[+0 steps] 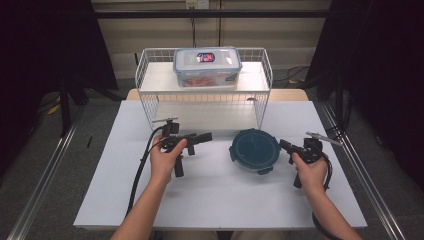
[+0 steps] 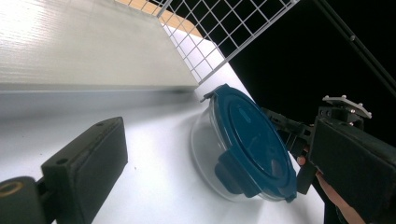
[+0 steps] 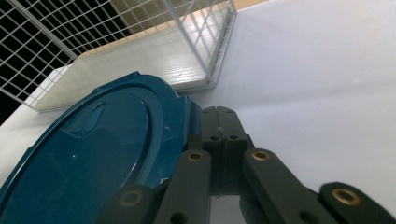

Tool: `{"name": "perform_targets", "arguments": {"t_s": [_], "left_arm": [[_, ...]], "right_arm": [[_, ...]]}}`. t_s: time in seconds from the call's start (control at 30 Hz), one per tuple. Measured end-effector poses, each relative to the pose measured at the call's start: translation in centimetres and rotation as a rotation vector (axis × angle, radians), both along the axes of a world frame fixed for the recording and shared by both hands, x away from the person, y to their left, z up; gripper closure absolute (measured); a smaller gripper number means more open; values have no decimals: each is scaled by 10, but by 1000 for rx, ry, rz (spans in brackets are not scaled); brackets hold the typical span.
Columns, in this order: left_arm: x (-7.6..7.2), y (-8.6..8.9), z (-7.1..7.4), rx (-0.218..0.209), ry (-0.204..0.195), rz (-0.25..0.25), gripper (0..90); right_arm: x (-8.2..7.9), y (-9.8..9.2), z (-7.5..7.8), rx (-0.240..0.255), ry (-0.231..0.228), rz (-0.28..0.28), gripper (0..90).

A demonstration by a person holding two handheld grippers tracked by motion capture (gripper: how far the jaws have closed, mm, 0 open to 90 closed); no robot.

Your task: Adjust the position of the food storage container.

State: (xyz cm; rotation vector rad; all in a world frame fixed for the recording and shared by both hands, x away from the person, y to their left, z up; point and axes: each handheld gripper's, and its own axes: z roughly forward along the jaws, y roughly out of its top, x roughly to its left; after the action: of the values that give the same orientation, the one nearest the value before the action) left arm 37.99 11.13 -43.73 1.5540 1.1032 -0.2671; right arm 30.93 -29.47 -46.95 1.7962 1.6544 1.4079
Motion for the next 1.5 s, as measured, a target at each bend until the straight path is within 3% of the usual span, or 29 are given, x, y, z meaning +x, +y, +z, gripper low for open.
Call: {"name": "perform_targets", "arguments": {"t_s": [0.33,0.5,0.57,0.63,0.7,0.77,1.0,1.3,1.37,1.5], "left_arm": [[-1,-1,-1,19,13,-9,45],[-1,0,-3,51,20,-17,41],[-1,0,-5,35,39,-17,40],[-1,1,-6,40,40,-20,37],[-2,2,-6,41,43,-15,36],[-3,4,-6,37,50,-14,34],[-5,12,-8,30,62,-3,33],[-10,18,-11,28,82,11,34],[-10,18,-13,33,89,21,34],[-12,21,-15,29,100,30,47]], "right_arm": [[-4,29,0,19,6,78,900],[-4,42,-1,11,-5,103,900],[-3,46,-4,-2,28,125,900],[-3,50,-9,41,30,127,900],[-3,55,-6,14,31,140,900],[-2,59,-6,34,32,154,900],[0,75,-9,35,30,197,900],[6,83,-8,43,39,216,900],[6,81,-9,70,51,212,898],[5,76,-6,82,53,178,802]]}}
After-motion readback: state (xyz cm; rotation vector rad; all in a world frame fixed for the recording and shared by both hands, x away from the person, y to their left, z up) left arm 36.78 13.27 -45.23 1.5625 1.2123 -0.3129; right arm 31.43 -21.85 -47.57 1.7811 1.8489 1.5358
